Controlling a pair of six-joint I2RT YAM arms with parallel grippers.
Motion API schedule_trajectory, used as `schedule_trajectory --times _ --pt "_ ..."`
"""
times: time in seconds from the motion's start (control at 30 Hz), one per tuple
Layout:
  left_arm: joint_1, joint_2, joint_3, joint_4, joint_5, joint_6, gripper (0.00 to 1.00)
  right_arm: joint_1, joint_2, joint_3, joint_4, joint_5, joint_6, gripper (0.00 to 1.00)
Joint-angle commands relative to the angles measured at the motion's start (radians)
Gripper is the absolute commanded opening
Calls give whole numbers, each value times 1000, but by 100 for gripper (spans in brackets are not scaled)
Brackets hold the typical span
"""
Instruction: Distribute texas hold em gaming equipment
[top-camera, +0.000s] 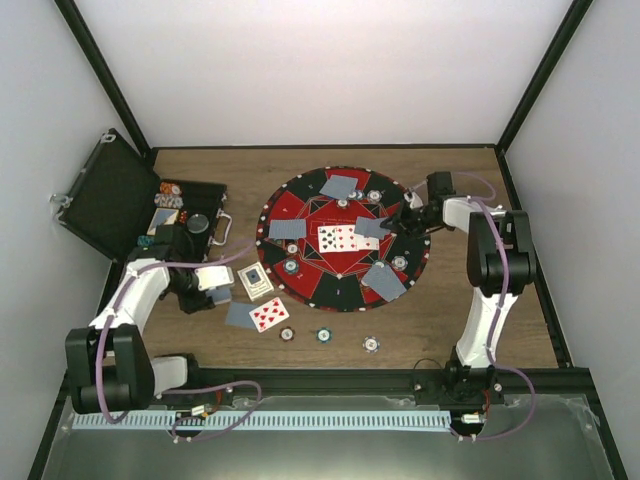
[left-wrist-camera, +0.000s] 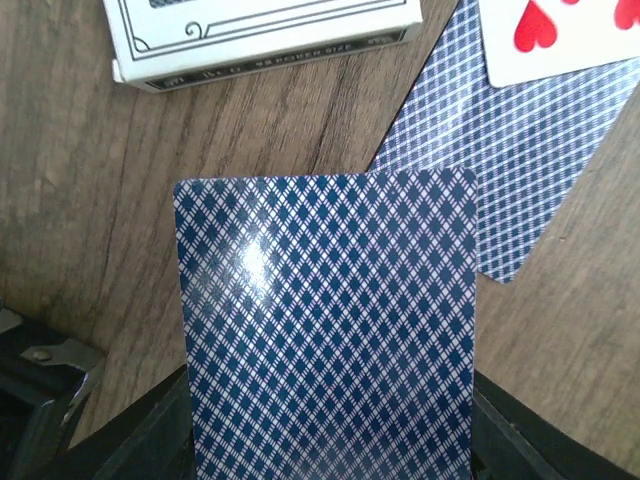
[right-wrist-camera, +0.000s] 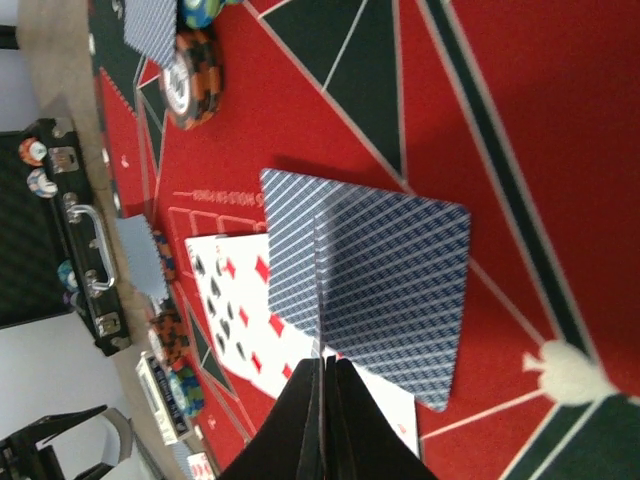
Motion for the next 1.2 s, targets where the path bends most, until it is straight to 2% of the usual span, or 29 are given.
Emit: schedule_trajectory --times 0.0,0.07,0.13,0.2,0.3,0.33,0.37,0.43,0.53,0.8,0.97,1.03,1.07,1.17 --pt "11 38 -44 94 -1 40 4 -4 23 79 -54 87 -44 5" --pt "11 47 -70 132 -10 47 4 -4 21 84 -75 123 -56 15" --pt "11 56 -98 162 -15 58 4 -4 13 85 -89 153 -64 20" --pt "11 66 -119 190 -14 60 5 -4 1 85 -102 178 -67 32" --pt "11 85 -136 221 -17 54 10 -4 -32 87 -113 201 -64 49" --pt "11 92 -137 222 -17 51 16 -4 -44 87 -117 211 -62 56" --pt "11 99 -137 223 -15 47 25 -3 -57 87 -123 221 -58 62" --pt "11 98 -134 213 -9 38 60 -2 -88 86 -134 246 -55 76" --pt "11 81 -125 181 -6 31 98 -1 -146 82 -153 301 -59 98" --pt "12 19 -53 12 9 36 100 -1 -287 94 -224 414 -71 100" --pt "12 -42 107 -131 112 9 100 -1 -420 65 -188 536 -72 100" --pt "13 -32 189 -87 203 -103 100 0 -491 18 -133 627 -71 100" --pt "15 -28 213 -9 244 -194 100 -1 -532 -19 -93 692 -66 100" --pt "23 -34 182 329 307 -600 100 0 -676 -221 136 891 -82 100"
